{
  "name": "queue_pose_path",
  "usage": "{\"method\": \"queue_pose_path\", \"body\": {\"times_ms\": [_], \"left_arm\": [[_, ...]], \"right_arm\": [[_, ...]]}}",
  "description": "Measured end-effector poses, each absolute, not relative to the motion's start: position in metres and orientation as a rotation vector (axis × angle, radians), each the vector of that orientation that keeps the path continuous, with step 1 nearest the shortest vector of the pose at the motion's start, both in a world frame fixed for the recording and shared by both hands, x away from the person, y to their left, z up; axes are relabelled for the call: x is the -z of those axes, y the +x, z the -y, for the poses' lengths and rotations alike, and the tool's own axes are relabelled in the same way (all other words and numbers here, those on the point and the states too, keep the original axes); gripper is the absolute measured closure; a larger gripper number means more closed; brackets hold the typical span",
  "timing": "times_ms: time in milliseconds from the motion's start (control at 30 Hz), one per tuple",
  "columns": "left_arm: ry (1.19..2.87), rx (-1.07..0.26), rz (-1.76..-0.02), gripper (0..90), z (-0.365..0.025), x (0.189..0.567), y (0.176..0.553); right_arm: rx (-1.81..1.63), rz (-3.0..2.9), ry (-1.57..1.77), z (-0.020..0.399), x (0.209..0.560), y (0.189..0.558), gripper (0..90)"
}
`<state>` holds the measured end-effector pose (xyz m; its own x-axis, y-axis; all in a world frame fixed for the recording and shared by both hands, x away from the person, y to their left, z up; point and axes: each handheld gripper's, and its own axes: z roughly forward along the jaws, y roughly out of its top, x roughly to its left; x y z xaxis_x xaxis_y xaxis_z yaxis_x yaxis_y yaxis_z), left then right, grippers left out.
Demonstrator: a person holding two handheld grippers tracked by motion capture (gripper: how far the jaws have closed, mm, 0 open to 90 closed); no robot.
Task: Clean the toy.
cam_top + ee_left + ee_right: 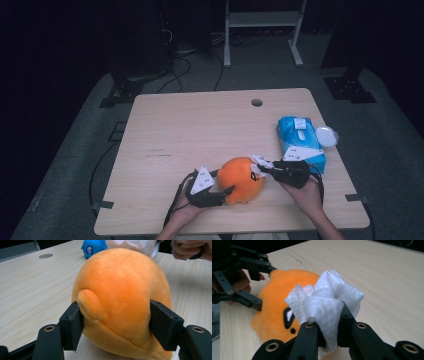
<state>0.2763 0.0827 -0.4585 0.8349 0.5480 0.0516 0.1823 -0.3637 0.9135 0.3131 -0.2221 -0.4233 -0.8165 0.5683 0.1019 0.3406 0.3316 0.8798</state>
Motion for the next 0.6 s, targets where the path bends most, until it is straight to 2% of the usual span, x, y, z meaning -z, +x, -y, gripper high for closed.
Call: {"method": "queue_pose_path", "body": {"times_ms": [133, 300, 433, 467, 500, 533, 600], "left_arm": [[1.952, -0.453, -0.512, 33.4, -0.079, 0.457, 0.274], [1.94, -0.439, -0.518, 32.2, -0.079, 0.457, 0.274], [1.889, -0.338, -0.645, 14.7, -0.083, 0.454, 0.283], [1.891, -0.317, -0.661, 12.8, -0.082, 0.456, 0.285], [1.888, -0.287, -0.673, 13.8, -0.081, 0.458, 0.286], [1.885, -0.26, -0.673, 18.7, -0.081, 0.461, 0.286], [1.88, -0.315, -0.639, 29.6, -0.078, 0.459, 0.283]], "right_arm": [[-1.559, -2.403, 0.895, 0.23, 0.425, 0.317, 80.5], [-1.554, -2.414, 0.756, 0.207, 0.413, 0.309, 80.4], [-1.508, -2.409, 0.797, 0.211, 0.422, 0.312, 80.4], [-1.53, -2.411, 0.802, 0.212, 0.422, 0.312, 80.4], [-1.549, -2.41, 0.799, 0.212, 0.421, 0.31, 80.5], [-1.541, -2.41, 0.773, 0.209, 0.418, 0.306, 80.5], [-1.583, -2.419, 0.717, 0.199, 0.413, 0.302, 80.4]]}}
